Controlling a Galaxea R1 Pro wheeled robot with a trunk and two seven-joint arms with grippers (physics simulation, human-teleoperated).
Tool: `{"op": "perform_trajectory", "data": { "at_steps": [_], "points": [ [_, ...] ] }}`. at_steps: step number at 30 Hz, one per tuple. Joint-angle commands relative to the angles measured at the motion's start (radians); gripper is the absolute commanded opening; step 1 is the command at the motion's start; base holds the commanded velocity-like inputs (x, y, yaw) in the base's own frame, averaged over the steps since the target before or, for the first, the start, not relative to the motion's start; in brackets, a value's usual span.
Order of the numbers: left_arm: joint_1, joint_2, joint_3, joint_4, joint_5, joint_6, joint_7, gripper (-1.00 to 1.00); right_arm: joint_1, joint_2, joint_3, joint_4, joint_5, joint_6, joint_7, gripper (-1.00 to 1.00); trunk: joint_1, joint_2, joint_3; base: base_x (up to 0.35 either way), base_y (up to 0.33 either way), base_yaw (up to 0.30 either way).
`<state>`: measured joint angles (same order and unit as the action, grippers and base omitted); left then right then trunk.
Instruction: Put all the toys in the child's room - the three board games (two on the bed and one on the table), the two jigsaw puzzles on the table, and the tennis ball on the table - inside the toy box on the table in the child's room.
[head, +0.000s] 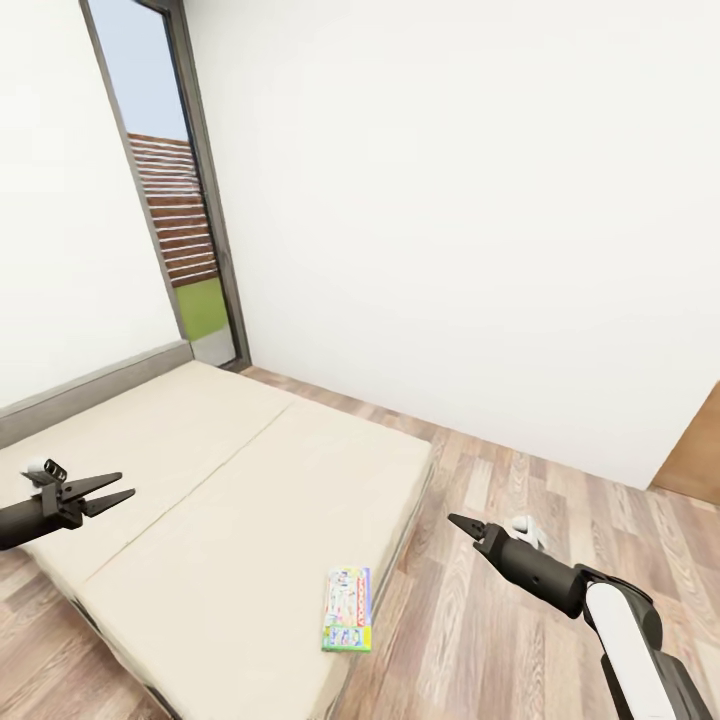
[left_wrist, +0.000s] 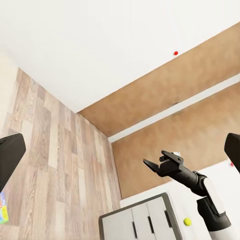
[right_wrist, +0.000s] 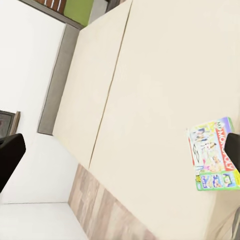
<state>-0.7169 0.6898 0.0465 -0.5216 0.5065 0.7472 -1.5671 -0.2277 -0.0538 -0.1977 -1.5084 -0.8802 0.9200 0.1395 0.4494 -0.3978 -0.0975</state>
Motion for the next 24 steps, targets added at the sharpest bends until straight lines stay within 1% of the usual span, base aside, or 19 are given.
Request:
{"op": "perform_trajectory", "data": {
  "at_steps": [1, 11, 20, 24],
  "points": [
    [-0.001, 0.000, -0.001, 0.000, 0.000, 0.011, -0.004, 1.00, -0.001, 0.000, -0.002, 0.000, 0.009, 0.005, 0.010, 1.00, 0.001, -0.002, -0.002, 0.005, -0.007, 0.079],
    [-0.001, 0.000, -0.001, 0.000, 0.000, 0.010, -0.004, 1.00, -0.001, 0.000, -0.002, 0.000, 0.009, 0.005, 0.011, 1.00, 0.001, -0.002, -0.002, 0.051, -0.010, 0.025],
    [-0.001, -0.001, -0.001, 0.000, 0.000, 0.010, -0.004, 1.00, -0.001, 0.000, -0.002, 0.000, 0.009, 0.005, 0.009, 1.00, 0.001, -0.002, -0.002, 0.005, -0.001, 0.151],
    [-0.001, -0.001, -0.001, 0.000, 0.000, 0.010, -0.004, 1.00, -0.001, 0.000, -0.002, 0.000, 0.008, 0.005, 0.009, 1.00, 0.001, -0.002, -0.002, 0.015, -0.022, 0.082]
  ]
}}
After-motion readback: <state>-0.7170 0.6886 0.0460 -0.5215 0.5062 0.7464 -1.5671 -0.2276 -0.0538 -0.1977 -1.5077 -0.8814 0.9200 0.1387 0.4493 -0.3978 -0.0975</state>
